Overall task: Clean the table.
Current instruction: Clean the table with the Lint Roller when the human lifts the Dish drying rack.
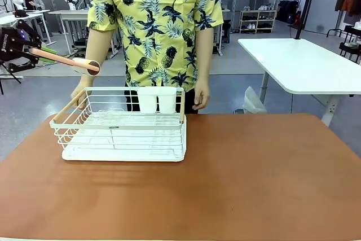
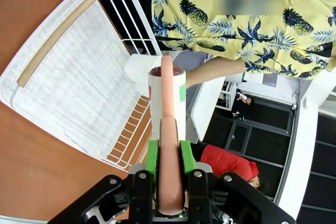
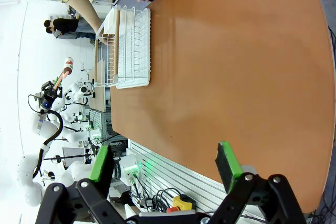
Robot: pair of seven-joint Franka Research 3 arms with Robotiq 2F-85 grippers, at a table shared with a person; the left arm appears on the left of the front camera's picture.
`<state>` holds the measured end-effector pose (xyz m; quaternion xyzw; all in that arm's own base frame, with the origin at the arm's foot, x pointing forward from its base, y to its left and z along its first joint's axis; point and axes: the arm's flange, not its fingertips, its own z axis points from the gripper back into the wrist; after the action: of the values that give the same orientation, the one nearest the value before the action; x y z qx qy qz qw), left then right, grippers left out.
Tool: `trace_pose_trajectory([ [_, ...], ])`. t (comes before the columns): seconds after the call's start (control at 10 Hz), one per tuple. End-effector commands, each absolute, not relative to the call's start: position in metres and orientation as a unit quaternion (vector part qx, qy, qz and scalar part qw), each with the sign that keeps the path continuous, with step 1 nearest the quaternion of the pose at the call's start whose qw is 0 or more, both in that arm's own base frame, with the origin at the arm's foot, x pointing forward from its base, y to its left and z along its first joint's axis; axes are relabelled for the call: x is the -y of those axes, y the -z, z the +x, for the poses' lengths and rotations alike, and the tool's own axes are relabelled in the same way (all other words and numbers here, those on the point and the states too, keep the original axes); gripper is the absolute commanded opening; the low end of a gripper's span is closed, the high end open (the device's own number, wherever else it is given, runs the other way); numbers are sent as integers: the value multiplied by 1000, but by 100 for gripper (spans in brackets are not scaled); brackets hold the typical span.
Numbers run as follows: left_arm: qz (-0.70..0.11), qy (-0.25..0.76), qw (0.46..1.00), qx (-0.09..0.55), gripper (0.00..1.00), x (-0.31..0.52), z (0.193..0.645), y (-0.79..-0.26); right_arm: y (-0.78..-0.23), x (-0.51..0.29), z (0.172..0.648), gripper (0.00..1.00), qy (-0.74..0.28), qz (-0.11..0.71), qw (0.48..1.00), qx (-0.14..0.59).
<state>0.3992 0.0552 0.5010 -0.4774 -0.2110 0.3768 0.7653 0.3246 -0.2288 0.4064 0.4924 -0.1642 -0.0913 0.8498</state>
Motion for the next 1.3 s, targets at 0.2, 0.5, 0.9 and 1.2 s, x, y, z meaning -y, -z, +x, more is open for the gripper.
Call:
trace_pose_trajectory([
  [0.2, -474, -379, 765, 215, 3, -54, 400, -502, -410, 228, 323, 100, 90, 499, 846, 168],
  [0.5, -474, -379, 765, 215, 3, -54, 400, -502, -410, 228, 323, 100, 90, 499, 846, 168],
  [0.9, -474, -379, 765, 215, 3, -54, 400, -502, -410, 228, 323, 100, 90, 499, 846, 168],
  [1.2, -474, -379, 765, 215, 3, -54, 400, -502, -410, 228, 323, 100, 90, 499, 846, 168],
])
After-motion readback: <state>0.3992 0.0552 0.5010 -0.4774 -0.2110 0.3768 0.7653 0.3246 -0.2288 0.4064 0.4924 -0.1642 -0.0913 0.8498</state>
